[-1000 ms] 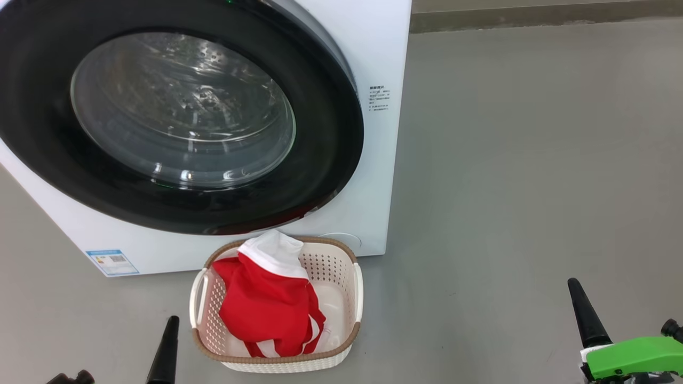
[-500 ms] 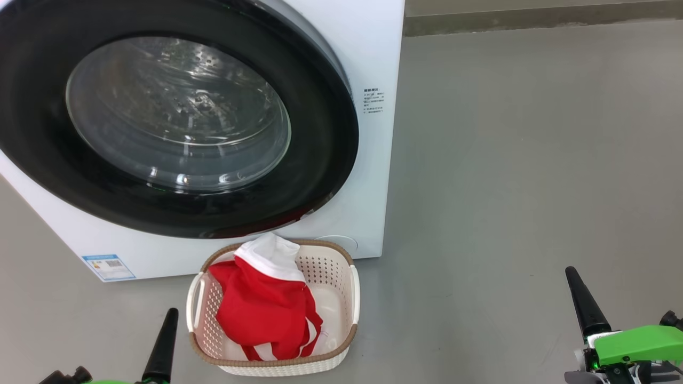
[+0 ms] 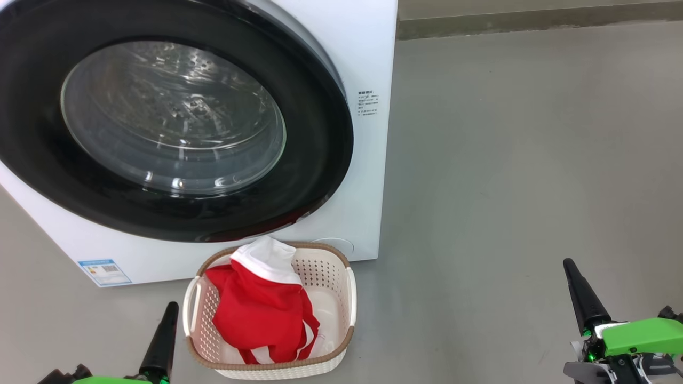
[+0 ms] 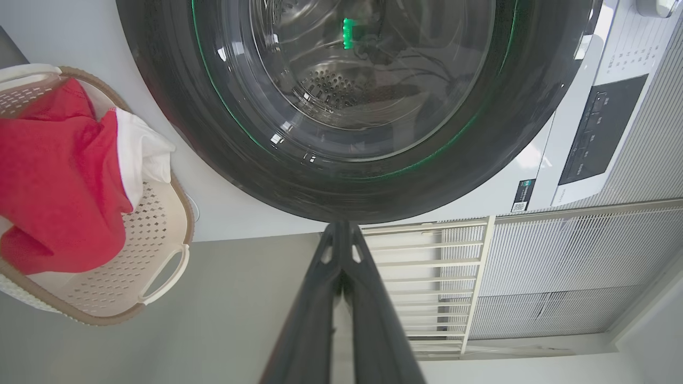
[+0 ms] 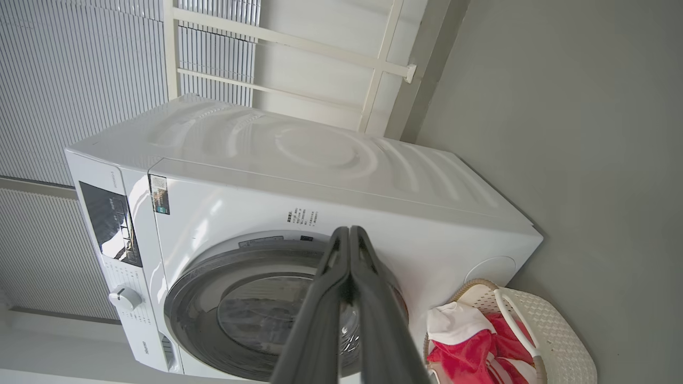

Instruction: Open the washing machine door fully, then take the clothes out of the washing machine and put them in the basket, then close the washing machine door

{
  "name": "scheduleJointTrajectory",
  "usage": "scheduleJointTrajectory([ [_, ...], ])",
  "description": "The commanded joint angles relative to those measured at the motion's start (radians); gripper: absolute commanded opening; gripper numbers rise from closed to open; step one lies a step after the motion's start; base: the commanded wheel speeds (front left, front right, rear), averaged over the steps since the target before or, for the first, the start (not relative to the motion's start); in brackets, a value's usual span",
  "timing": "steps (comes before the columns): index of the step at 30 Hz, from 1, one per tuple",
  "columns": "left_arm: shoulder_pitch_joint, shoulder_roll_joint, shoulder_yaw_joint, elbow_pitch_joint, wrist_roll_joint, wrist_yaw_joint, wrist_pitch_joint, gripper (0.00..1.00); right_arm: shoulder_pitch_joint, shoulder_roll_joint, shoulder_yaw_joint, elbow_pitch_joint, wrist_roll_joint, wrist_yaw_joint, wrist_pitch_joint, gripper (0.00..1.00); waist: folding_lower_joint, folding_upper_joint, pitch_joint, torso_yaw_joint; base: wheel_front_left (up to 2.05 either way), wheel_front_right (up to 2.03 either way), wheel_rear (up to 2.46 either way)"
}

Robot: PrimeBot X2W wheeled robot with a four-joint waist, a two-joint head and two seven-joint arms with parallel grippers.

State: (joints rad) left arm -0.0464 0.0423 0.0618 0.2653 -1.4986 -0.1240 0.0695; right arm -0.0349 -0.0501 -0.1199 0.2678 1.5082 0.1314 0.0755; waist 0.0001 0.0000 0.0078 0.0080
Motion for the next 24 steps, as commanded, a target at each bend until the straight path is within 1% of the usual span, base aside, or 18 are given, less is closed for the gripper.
scheduleJointTrajectory([
  [1,-0.049,0.016,0.034,-0.021,-0.031,-0.006,0.010,0.00,-0.055,-0.005,0.013,-0.024,0.026,-0.001,0.010,0.00,0.0000,0.0000,-0.001,-0.001,0.00,0.00,0.00],
  [9,-0.060,0.016,0.041,-0.021,-0.117,-0.007,0.034,0.00,-0.072,-0.004,0.010,-0.023,0.102,-0.001,0.034,0.00,0.0000,0.0000,-0.005,-0.008,0.00,0.00,0.00],
  [24,-0.061,0.015,0.043,-0.021,-0.117,-0.007,0.037,0.00,-0.073,-0.003,0.009,-0.023,0.103,-0.001,0.035,0.00,0.0000,0.0000,-0.005,-0.008,0.00,0.00,0.00],
])
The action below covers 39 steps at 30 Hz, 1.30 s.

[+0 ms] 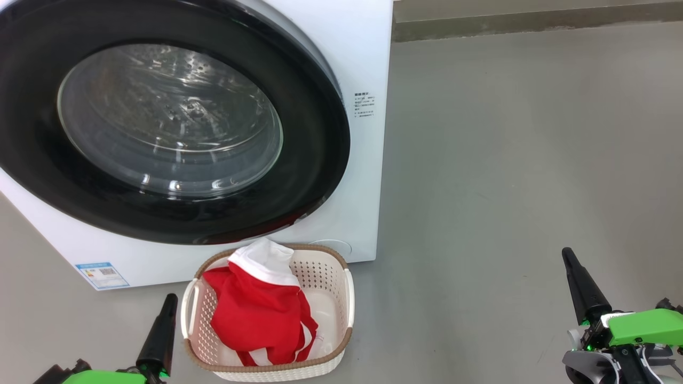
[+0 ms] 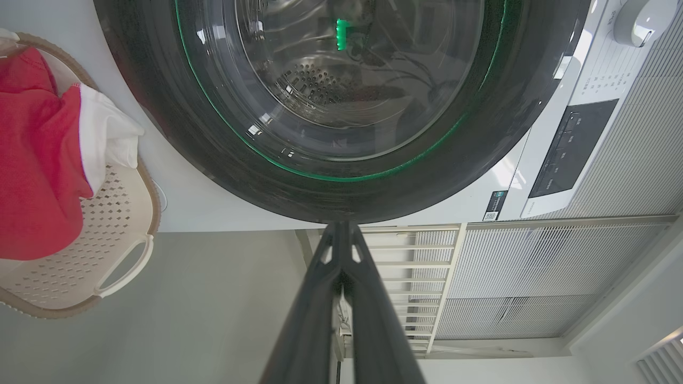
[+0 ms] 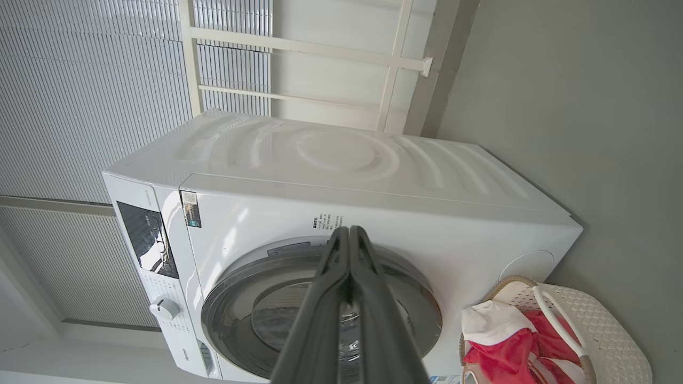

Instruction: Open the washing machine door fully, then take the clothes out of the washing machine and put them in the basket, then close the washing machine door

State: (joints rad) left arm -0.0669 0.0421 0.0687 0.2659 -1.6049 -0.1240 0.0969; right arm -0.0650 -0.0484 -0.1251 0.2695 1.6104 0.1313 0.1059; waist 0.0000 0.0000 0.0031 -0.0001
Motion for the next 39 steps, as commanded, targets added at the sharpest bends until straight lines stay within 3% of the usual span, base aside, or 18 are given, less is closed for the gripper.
scheduleJointTrajectory([
  [1,-0.040,0.015,0.036,-0.021,-0.011,-0.007,0.009,0.00,-0.043,-0.005,0.014,-0.025,0.001,-0.001,0.005,0.00,0.0000,0.0000,0.000,0.000,0.00,0.00,0.00],
  [39,-0.041,0.012,0.041,-0.021,-0.007,-0.007,0.013,0.00,-0.043,-0.003,0.012,-0.025,-0.001,-0.001,0.006,0.00,0.0000,0.0000,0.000,0.000,0.00,0.00,0.00],
])
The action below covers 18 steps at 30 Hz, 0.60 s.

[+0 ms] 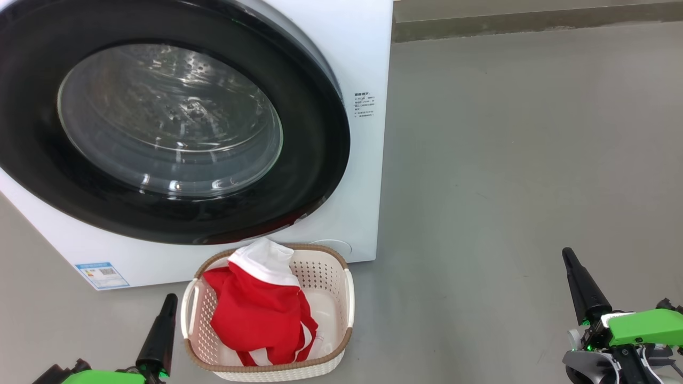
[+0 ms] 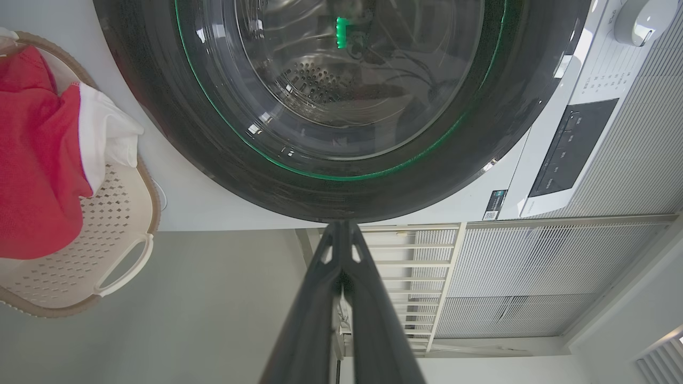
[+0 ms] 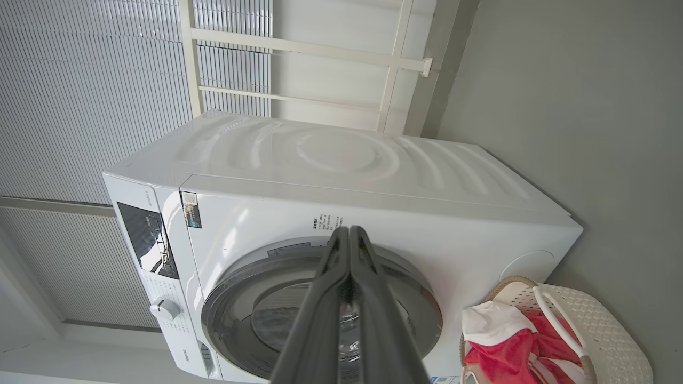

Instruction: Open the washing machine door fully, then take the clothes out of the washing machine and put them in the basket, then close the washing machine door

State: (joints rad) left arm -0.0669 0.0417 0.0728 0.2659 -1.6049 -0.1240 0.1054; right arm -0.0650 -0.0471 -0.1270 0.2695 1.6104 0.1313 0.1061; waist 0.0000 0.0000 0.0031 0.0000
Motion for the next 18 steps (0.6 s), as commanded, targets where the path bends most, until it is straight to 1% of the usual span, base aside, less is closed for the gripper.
scheduleJointTrajectory([
  [1,-0.041,0.012,0.037,-0.021,-0.007,-0.007,0.004,0.00,-0.043,-0.005,0.014,-0.025,-0.001,-0.001,0.006,0.00,0.0000,0.0000,0.000,0.000,0.00,0.00,0.00],
  [18,-0.041,0.011,0.038,-0.021,-0.006,-0.007,0.005,0.00,-0.043,-0.004,0.014,-0.025,-0.001,-0.001,0.007,0.00,0.0000,0.0000,0.000,0.000,0.00,0.00,0.00],
])
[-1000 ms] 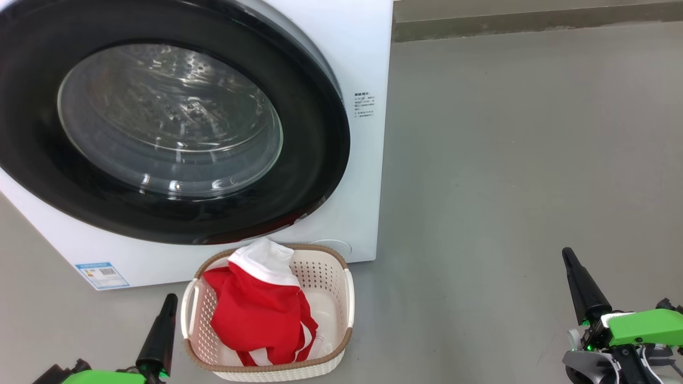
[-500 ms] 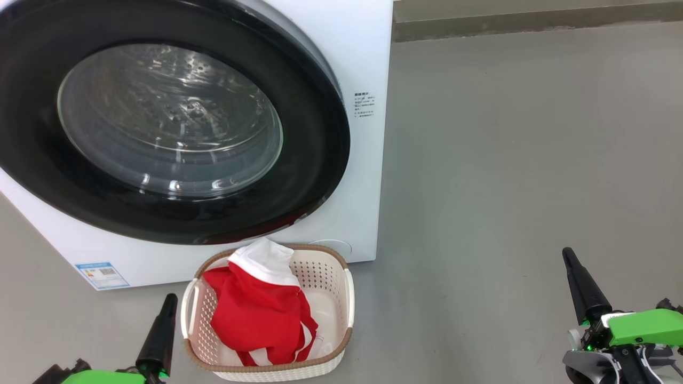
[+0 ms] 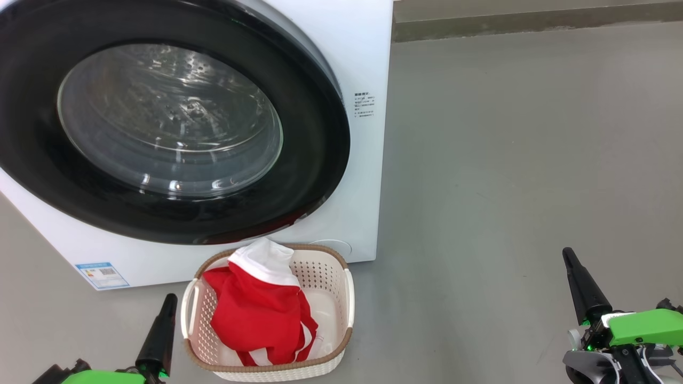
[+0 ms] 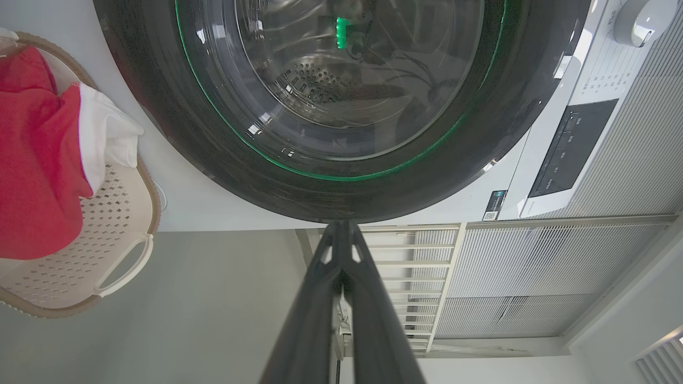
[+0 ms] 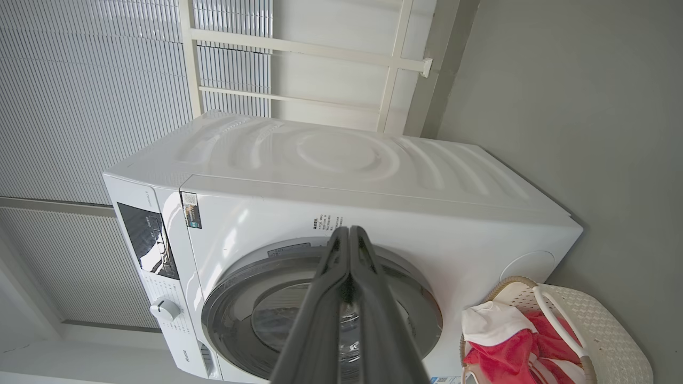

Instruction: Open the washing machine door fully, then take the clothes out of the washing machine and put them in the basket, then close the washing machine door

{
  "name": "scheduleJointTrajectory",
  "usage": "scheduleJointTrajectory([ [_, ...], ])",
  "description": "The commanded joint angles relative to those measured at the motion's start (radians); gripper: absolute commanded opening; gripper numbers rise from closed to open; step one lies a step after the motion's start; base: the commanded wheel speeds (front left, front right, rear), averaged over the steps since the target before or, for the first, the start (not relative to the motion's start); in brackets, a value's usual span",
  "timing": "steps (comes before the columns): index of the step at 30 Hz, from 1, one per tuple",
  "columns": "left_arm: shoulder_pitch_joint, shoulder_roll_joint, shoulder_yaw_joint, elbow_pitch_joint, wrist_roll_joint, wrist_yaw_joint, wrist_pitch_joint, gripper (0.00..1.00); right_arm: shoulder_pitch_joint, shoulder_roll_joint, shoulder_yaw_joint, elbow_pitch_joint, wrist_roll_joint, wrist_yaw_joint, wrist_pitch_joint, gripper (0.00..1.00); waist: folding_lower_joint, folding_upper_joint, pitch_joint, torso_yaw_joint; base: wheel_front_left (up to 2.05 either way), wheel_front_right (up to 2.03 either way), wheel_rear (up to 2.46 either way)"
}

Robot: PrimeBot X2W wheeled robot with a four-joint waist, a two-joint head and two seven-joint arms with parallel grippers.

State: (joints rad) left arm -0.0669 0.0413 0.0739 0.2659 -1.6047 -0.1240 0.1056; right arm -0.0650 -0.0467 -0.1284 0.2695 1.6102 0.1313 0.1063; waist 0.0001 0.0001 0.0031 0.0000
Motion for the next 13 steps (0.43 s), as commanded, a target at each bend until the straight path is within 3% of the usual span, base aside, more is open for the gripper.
scheduleJointTrajectory([
  [1,-0.041,0.012,0.037,-0.021,-0.006,-0.007,0.005,0.00,-0.043,-0.005,0.015,-0.025,-0.001,-0.001,0.006,0.00,0.0000,-0.0001,0.000,0.000,0.00,0.00,0.00],
  [13,-0.041,0.011,0.038,-0.021,-0.006,-0.007,0.006,0.00,-0.043,-0.004,0.015,-0.025,-0.002,-0.001,0.007,0.00,0.0000,-0.0001,0.000,0.000,0.00,0.00,0.00],
])
